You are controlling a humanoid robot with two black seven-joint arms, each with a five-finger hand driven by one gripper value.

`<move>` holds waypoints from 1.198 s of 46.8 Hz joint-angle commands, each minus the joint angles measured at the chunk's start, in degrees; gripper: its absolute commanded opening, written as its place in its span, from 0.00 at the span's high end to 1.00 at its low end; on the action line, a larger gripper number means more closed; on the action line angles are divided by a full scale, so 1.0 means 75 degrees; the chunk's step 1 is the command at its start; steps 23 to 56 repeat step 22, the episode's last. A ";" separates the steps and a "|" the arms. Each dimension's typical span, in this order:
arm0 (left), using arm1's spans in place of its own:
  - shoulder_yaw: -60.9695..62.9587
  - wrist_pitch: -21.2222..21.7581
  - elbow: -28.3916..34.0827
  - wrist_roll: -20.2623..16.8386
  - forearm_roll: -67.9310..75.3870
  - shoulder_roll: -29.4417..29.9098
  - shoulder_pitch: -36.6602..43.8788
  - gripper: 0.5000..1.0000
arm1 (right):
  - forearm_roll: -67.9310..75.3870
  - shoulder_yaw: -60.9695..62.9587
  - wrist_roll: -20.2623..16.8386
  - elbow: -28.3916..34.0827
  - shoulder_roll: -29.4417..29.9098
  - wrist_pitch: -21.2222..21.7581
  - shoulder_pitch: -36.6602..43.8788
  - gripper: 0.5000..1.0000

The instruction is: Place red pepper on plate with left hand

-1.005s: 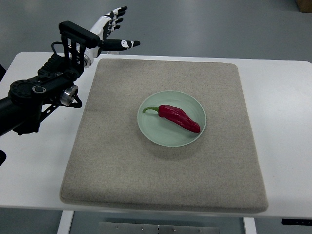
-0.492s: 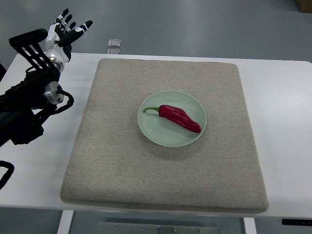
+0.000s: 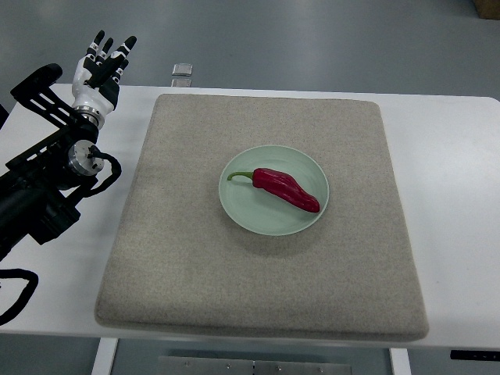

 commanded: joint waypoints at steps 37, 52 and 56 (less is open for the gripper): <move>0.0014 -0.0181 -0.0022 0.0004 -0.0509 -0.0042 -0.0011 0.00 | -0.0047 0.0000 -0.0002 0.0083 0.0000 0.0012 0.0000 0.14; 0.0014 -0.0181 -0.0022 0.0004 -0.0509 -0.0042 -0.0011 0.00 | -0.0047 0.0000 -0.0002 0.0083 0.0000 0.0012 0.0000 0.14; 0.0014 -0.0181 -0.0022 0.0004 -0.0509 -0.0042 -0.0011 0.00 | -0.0047 0.0000 -0.0002 0.0083 0.0000 0.0012 0.0000 0.14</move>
